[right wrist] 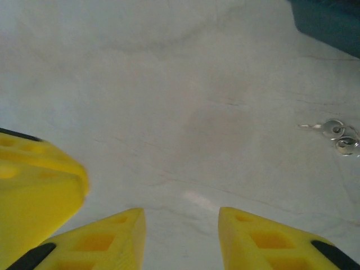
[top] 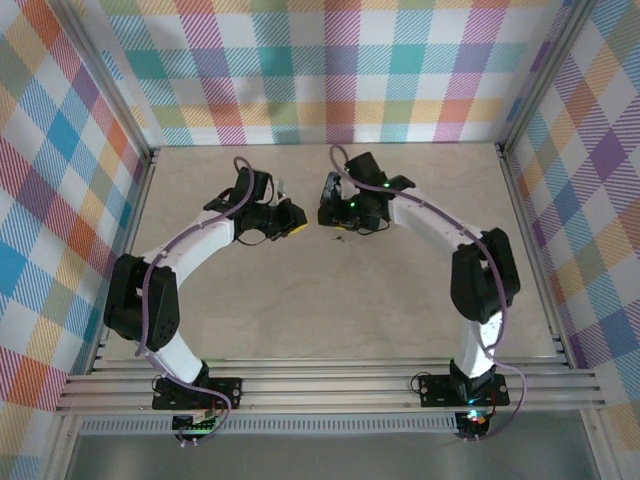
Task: Unlock a padlock with a key
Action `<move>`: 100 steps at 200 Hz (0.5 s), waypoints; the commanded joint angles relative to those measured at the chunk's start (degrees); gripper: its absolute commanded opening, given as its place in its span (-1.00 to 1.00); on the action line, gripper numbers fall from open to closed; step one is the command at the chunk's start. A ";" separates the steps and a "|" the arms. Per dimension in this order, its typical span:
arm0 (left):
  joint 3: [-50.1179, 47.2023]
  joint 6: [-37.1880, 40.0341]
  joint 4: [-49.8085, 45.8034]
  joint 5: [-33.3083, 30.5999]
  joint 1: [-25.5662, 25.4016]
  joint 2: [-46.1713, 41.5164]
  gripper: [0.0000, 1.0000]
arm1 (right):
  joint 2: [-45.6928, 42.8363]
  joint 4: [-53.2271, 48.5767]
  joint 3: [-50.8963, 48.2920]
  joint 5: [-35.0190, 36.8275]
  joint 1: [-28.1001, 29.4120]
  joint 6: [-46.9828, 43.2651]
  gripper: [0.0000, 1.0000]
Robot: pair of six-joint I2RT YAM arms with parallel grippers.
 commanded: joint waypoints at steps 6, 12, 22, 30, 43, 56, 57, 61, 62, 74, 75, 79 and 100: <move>-0.57 2.74 -4.03 -0.77 -0.15 -0.46 -0.68 | 4.47 -7.41 5.11 4.85 0.28 -17.57 -0.15; -0.52 3.08 -4.63 -0.91 -0.15 -0.55 -0.68 | 5.54 -7.99 6.02 5.36 0.29 -19.43 -0.13; -0.69 3.56 -5.63 -1.29 -0.15 -0.92 -0.68 | 7.19 -8.77 7.60 6.08 0.28 -22.08 -0.10; -0.96 3.86 -6.44 -1.66 -0.15 -1.23 -0.68 | 8.62 -9.80 9.14 6.59 0.28 -24.61 -0.09; -1.67 4.19 -7.22 -2.23 -0.15 -2.03 -0.68 | 10.87 -11.80 11.51 7.04 0.28 -27.32 -0.06; -2.72 4.23 -7.75 -2.80 -0.15 -3.27 -0.68 | 12.67 -13.26 13.19 7.36 0.28 -29.37 -0.04; -2.80 4.22 -7.76 -2.86 -0.15 -3.36 -0.68 | 12.77 -13.39 13.27 7.41 0.23 -29.53 -0.04; -3.20 4.23 -7.85 -3.04 -0.15 -3.73 -0.68 | 13.30 -13.60 13.72 7.52 0.25 -30.15 -0.03; -3.35 4.22 -7.90 -3.07 -0.15 -3.86 -0.68 | 13.39 -13.69 13.85 7.58 0.22 -30.27 -0.03; -4.39 4.10 -8.24 -3.58 -0.15 -4.96 -0.67 | 14.57 -14.35 14.73 8.11 0.28 -31.71 -0.02; -4.48 4.12 -8.27 -3.61 -0.15 -5.09 -0.68 | 14.60 -14.33 14.79 8.18 0.28 -31.80 -0.01; -4.83 4.05 -8.34 -3.74 -0.15 -5.51 -0.68 | 14.95 -14.48 15.13 8.52 0.23 -32.15 -0.01; -6.42 4.21 -9.07 -4.54 -0.15 -7.23 -0.68 | 16.27 -14.63 15.96 9.61 0.25 -34.05 0.03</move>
